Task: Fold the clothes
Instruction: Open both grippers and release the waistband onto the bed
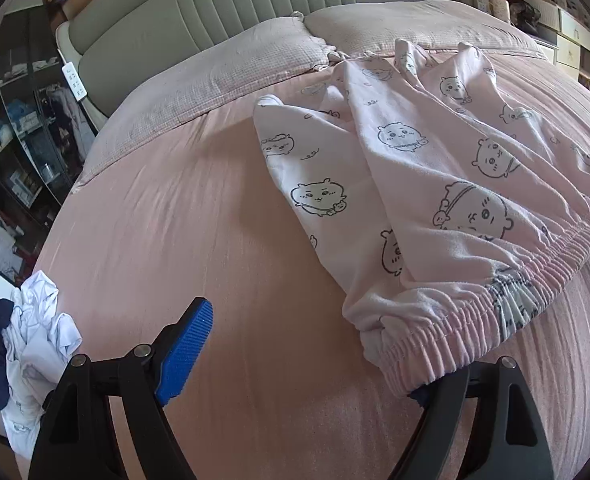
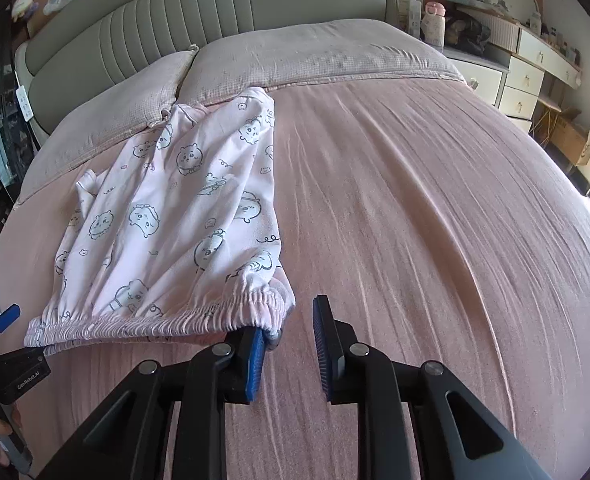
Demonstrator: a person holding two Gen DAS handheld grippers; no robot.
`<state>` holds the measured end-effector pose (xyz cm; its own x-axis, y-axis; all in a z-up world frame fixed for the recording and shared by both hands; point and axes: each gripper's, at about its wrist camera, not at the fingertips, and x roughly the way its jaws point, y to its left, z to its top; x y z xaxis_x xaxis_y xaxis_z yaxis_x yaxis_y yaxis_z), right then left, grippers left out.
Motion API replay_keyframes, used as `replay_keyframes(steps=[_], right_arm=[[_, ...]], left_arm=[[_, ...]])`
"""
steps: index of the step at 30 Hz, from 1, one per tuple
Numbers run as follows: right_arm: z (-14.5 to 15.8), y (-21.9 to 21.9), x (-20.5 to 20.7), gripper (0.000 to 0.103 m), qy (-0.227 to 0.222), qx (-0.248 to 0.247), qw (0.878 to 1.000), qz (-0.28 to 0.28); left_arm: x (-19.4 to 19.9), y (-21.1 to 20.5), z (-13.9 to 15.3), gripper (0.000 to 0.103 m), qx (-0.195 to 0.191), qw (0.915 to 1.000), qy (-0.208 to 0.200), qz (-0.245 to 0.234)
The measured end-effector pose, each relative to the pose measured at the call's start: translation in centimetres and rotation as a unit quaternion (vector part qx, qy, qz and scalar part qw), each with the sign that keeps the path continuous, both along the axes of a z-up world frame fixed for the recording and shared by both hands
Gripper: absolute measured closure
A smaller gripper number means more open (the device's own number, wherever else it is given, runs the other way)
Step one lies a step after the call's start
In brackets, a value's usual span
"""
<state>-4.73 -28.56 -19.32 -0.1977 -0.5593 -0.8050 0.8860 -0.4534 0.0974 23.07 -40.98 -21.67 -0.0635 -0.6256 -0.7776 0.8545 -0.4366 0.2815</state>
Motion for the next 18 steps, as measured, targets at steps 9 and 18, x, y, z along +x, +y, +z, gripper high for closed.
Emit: replay_keyframes(steps=[9,18], right_arm=[[-1.0,-0.3,0.1,0.063,-0.001,-0.006,1.0,0.011],[-2.2,-1.4,1.5,0.033,0.049,0.005,0.998,0.038]], left_arm=[[-0.6,-0.2,-0.2,0.04,0.015,0.9995,-0.003,-0.026],[-1.3,-0.3,2.3,0.063,0.012,0.9986,0.021,-0.048]])
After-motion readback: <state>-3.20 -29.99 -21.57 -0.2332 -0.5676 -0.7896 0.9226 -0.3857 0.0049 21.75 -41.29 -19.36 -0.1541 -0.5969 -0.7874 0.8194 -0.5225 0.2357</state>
